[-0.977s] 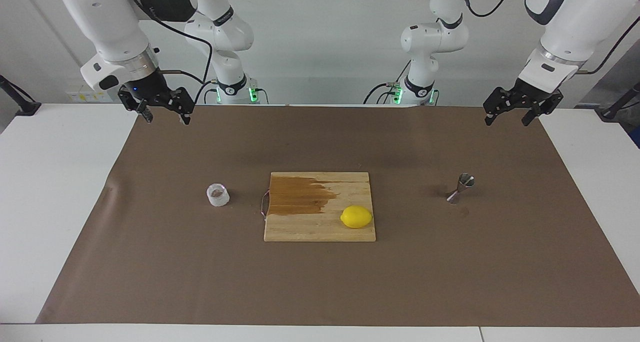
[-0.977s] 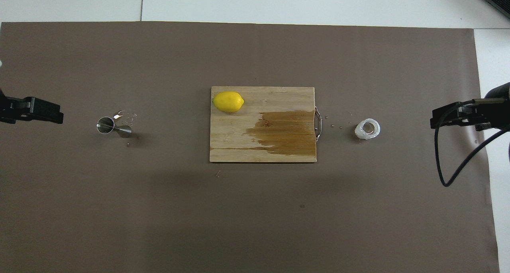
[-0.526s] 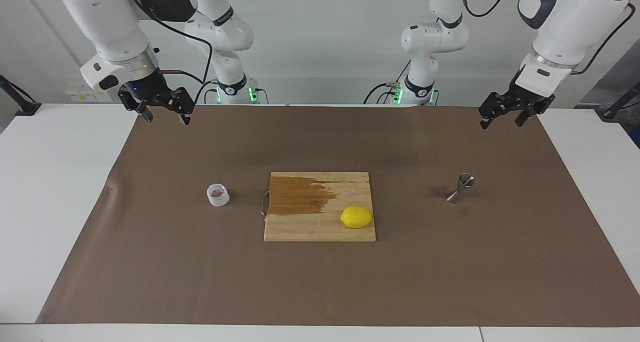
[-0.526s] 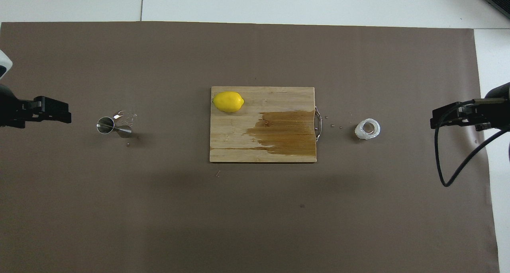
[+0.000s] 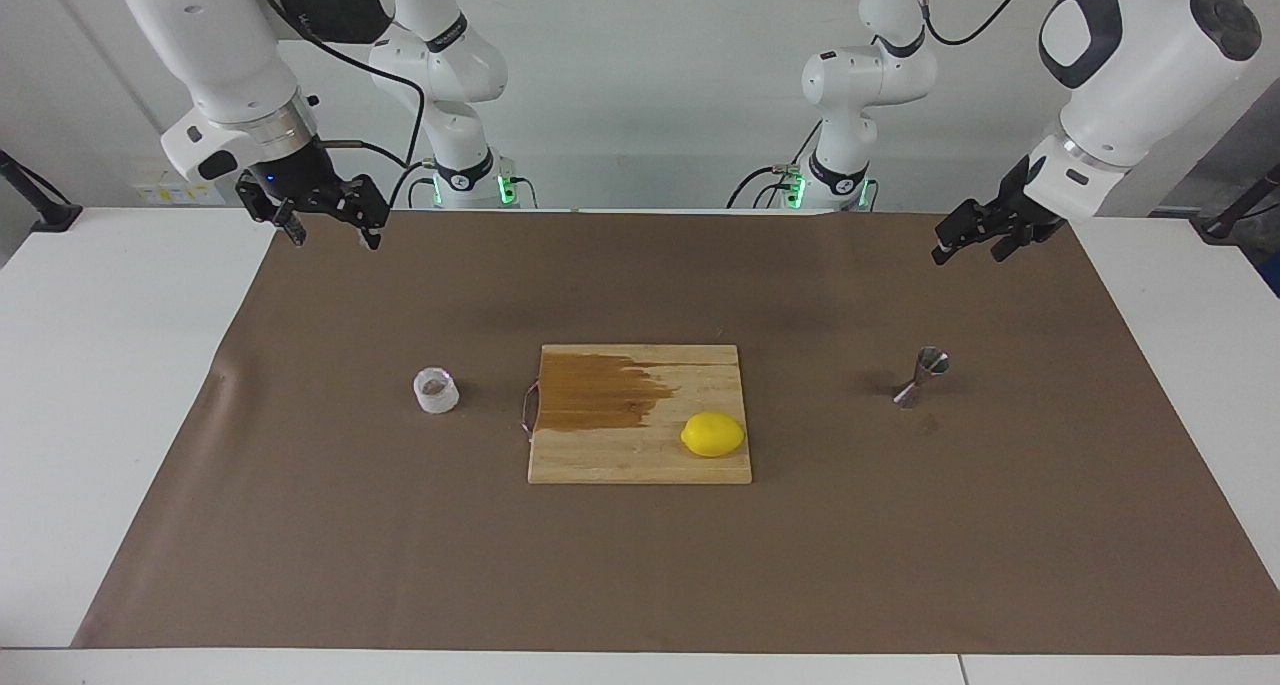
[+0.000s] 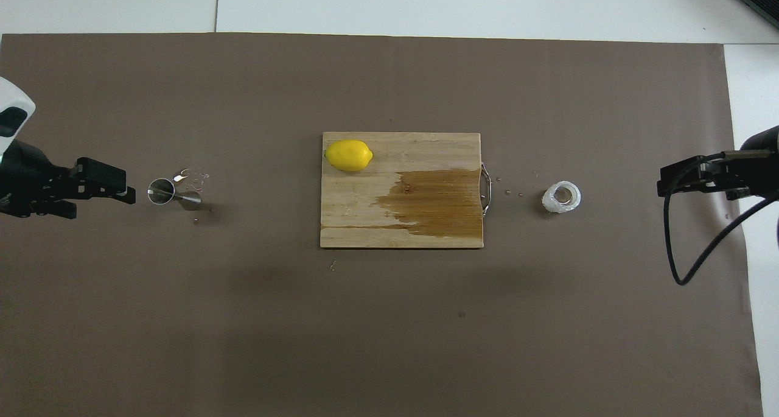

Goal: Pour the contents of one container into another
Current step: 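Move the open left gripper toward the small metal cup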

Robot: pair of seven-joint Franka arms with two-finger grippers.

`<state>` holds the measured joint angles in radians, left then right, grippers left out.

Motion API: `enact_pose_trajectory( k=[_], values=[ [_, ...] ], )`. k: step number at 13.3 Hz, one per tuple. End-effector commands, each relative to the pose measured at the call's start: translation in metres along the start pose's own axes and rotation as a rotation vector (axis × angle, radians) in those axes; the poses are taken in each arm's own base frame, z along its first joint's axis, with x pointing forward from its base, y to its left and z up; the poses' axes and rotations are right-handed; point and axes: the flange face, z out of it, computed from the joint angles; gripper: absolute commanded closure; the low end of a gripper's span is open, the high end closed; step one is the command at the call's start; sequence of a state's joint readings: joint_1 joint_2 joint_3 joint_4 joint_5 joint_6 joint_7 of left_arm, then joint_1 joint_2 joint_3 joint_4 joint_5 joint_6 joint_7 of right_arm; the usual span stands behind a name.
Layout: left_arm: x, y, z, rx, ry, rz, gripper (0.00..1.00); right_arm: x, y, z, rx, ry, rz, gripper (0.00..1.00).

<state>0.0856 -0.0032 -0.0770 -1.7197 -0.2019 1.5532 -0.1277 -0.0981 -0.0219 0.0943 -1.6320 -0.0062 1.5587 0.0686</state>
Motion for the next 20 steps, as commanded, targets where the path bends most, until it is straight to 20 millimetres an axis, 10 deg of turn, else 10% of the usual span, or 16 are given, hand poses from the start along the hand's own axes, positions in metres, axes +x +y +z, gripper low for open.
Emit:
enact_pose_trajectory(
  k=[1, 9, 20],
  values=[
    [0.027, -0.027, 0.031, -0.064, -0.151, -0.064, 0.0, 0.0, 0.001, -0.002, 0.028, 0.003, 0.022, 0.0],
    [0.087, -0.085, 0.088, -0.256, -0.344, -0.168, 0.0, 0.0, 0.001, -0.002, 0.028, 0.003, 0.022, 0.0],
    [0.098, -0.13, 0.135, -0.479, -0.488, -0.196, 0.0, 0.0, 0.001, -0.002, 0.028, 0.003, 0.022, 0.0]
  ],
)
